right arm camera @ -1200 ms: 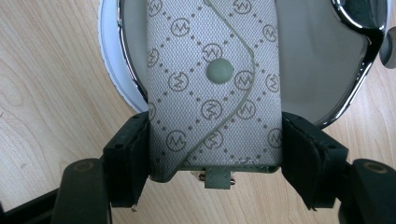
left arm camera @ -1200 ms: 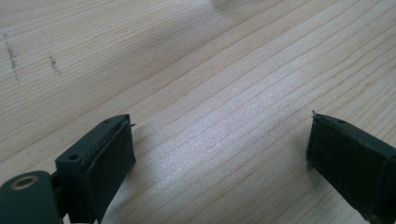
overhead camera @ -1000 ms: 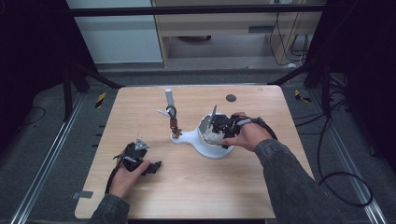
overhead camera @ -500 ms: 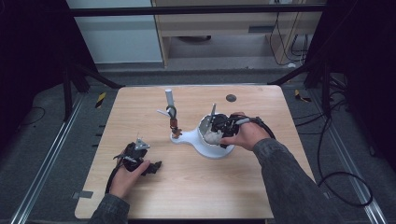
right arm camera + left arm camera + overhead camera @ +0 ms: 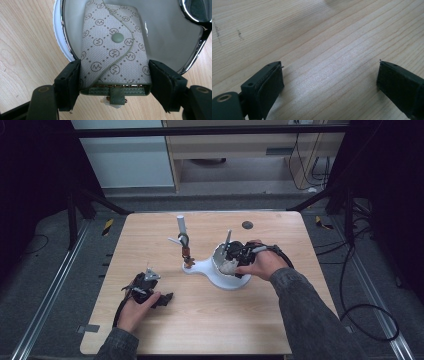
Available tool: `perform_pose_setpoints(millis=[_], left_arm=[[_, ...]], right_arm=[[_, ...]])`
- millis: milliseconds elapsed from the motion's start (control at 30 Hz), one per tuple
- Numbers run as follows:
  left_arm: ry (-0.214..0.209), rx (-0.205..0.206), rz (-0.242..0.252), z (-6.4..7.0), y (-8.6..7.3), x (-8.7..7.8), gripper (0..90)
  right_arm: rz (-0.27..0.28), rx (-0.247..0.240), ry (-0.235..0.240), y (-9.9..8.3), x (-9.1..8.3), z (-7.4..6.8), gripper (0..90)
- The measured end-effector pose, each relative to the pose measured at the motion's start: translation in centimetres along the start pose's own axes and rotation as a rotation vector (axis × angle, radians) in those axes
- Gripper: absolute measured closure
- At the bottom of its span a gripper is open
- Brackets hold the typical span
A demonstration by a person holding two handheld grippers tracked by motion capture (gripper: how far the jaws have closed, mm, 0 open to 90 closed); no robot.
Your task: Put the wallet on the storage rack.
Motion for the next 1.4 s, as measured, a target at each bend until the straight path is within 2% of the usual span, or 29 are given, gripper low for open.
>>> perform_pose_setpoints(millis=[1133,1400], left_arm=[[-0.001,-0.003,0.003,0.03,0.01,0.03,6.1],[-0.001,-0.001,0.001,0.02,0.0,0.02,6.1]], right_arm=[[0.013,0.021,0.017,-0.11,0.11,0.09,27.7],[0.03,0.042,0.021,-0.4,-0.19,0.05,21.9]])
Point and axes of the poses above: each handheld gripper's, and its own axes: x roughly forward along the jaws, y roughly out of its top, z roughly to its right, the point moved 4 cm from there along x, roughly forward along the jaws, and after that the axes turned 5 degrees about -z, right-handed, at the moved point
